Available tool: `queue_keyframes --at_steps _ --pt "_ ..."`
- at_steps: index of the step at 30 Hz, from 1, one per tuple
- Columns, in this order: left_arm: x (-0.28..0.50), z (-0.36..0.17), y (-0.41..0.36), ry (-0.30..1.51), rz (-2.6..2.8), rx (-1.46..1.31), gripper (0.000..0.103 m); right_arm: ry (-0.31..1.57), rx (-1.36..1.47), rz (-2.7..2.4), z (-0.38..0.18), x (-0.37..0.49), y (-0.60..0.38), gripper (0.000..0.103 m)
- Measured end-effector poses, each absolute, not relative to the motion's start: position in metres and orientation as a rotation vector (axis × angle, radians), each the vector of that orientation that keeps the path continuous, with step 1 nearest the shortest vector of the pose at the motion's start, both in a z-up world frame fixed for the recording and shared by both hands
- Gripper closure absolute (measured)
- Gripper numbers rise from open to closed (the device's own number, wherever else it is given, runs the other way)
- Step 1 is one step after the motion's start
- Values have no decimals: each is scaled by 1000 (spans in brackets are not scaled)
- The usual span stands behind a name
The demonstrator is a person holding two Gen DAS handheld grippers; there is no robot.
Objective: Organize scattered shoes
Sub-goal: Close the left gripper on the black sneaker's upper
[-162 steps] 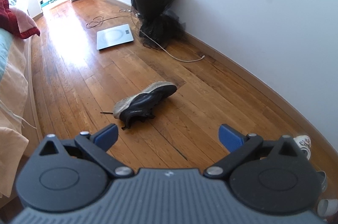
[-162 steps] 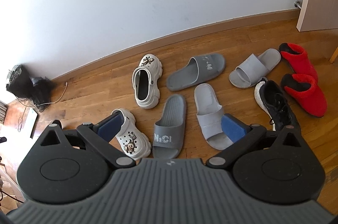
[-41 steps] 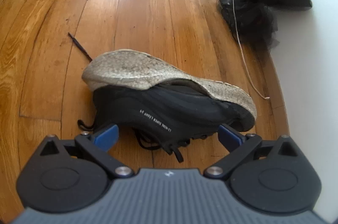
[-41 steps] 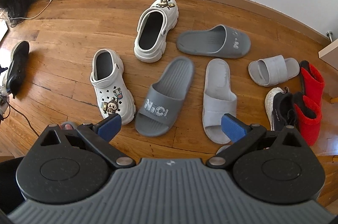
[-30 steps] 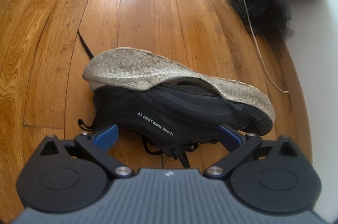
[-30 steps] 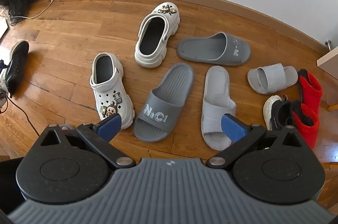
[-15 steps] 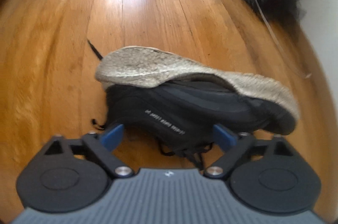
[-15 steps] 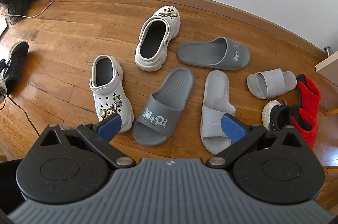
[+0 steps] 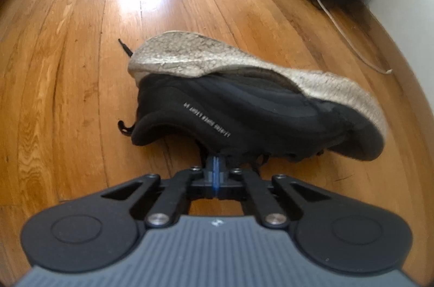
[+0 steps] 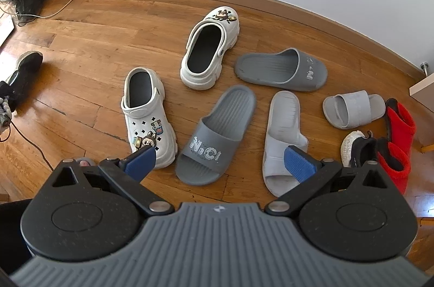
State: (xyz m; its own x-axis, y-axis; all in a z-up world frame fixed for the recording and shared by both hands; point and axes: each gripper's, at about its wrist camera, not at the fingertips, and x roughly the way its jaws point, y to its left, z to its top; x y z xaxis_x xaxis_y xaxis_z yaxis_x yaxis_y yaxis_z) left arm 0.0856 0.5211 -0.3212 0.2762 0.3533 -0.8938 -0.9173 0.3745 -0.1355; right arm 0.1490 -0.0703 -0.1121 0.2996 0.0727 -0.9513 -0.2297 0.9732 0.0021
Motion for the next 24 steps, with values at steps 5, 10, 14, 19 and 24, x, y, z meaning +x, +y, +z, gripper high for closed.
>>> queue_keyframes --at_steps 5,10,14,19,24 --pt "75 -320 515 907 985 -737 103 1251 -141 210 -111 149 -69 1" --pt "70 -321 514 914 988 -710 103 1253 -135 214 -111 149 -69 1" --pt "73 -320 517 898 983 -716 103 1253 -129 220 -110 149 -68 1" --pt "60 -308 513 866 928 -731 103 1253 -131 234 -110 148 -64 1" --pt "42 -301 514 793 908 -792 103 1253 -122 241 -109 149 -62 1"
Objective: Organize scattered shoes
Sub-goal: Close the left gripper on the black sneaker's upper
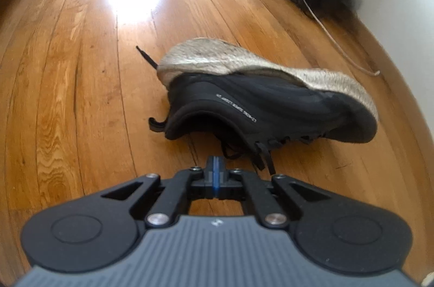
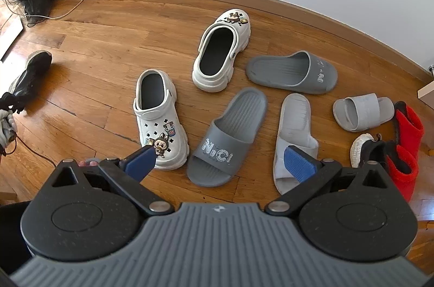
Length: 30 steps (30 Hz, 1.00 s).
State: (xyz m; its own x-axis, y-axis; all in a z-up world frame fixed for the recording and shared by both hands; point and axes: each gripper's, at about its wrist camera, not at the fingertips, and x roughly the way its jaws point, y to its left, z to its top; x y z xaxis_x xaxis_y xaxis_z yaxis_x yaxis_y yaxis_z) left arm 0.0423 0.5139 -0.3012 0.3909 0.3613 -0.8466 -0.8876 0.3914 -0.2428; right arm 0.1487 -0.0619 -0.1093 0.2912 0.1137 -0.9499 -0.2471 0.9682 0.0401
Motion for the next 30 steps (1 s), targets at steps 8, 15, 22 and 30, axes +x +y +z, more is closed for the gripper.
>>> queue_keyframes --at_steps 8,15,22,30 --pt "29 -308 530 649 891 -1025 96 1255 -130 247 -111 147 -59 1" --pt "29 -318 533 537 899 -1134 56 1259 -146 246 -112 146 -53 1" --pt "27 -326 540 425 900 -1226 53 1256 -159 198 -115 148 -64 1" --pt "38 -332 541 454 883 -1232 53 1261 -165 166 -119 148 -68 1"
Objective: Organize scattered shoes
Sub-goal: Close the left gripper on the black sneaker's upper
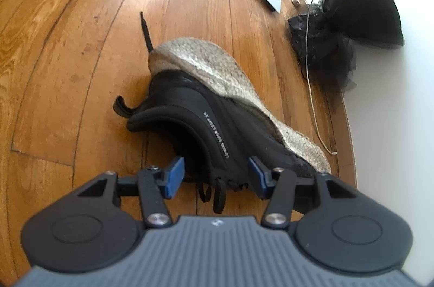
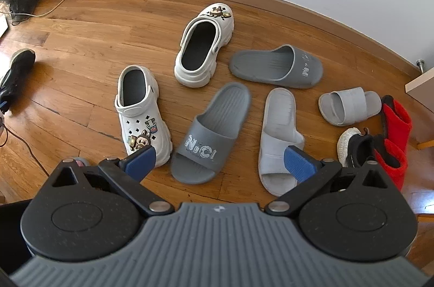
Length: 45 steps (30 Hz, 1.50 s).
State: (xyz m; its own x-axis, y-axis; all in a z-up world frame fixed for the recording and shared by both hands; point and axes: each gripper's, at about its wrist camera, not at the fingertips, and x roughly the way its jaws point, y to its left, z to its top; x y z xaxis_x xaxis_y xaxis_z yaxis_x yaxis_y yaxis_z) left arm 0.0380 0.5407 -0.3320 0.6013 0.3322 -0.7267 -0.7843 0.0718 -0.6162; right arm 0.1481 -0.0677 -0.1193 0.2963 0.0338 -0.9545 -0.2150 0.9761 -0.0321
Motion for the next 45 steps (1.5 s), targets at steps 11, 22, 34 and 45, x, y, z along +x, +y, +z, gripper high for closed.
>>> queue_keyframes --at_steps 11,22,34,45 --pt "52 -335 541 463 982 -1223 57 1259 -233 190 -128 144 -56 1" --pt "48 -331 531 436 1010 -1183 86 1262 -260 179 -132 144 -54 1" --pt "58 -314 529 629 1026 -1062 91 1266 -263 214 -133 142 -46 1" --pt "48 -300 517 1030 917 -1032 90 1268 -257 240 -131 141 -44 1"
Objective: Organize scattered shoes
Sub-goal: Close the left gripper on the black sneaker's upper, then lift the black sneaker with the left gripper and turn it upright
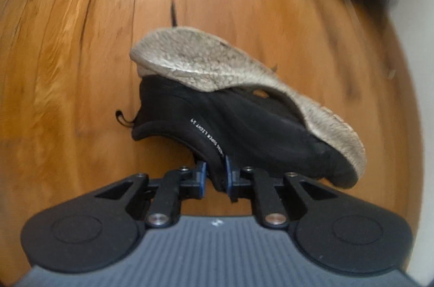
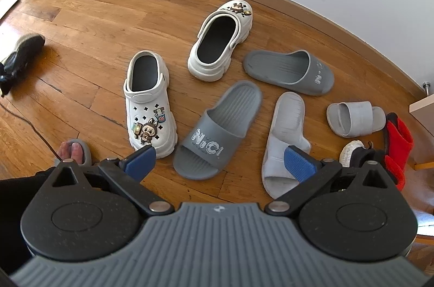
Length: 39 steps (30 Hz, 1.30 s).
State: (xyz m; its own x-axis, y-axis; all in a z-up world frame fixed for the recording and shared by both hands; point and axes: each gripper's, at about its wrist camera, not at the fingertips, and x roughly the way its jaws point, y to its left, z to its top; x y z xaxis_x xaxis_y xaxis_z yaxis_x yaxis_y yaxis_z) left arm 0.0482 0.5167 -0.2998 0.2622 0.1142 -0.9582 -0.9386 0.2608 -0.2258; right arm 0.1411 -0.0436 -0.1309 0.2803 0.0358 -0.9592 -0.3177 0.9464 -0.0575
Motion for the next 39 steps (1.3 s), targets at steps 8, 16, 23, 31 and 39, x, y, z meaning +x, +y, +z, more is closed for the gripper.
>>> queue_keyframes --at_steps 8,16,23,31,39 --pt "59 -278 503 1083 929 -814 89 1265 -259 255 -129 139 -41 1" --pt "33 -262 489 1102 852 -850 91 1267 -222 256 -125 141 -45 1" --pt "32 -253 498 1101 869 -804 91 1274 -204 289 -122 138 -44 1" --pt "31 -308 540 1105 989 -994 78 1288 -178 280 -122 141 -45 1" --pt "40 -313 539 997 953 -893 103 1294 -191 289 -124 139 -44 1"
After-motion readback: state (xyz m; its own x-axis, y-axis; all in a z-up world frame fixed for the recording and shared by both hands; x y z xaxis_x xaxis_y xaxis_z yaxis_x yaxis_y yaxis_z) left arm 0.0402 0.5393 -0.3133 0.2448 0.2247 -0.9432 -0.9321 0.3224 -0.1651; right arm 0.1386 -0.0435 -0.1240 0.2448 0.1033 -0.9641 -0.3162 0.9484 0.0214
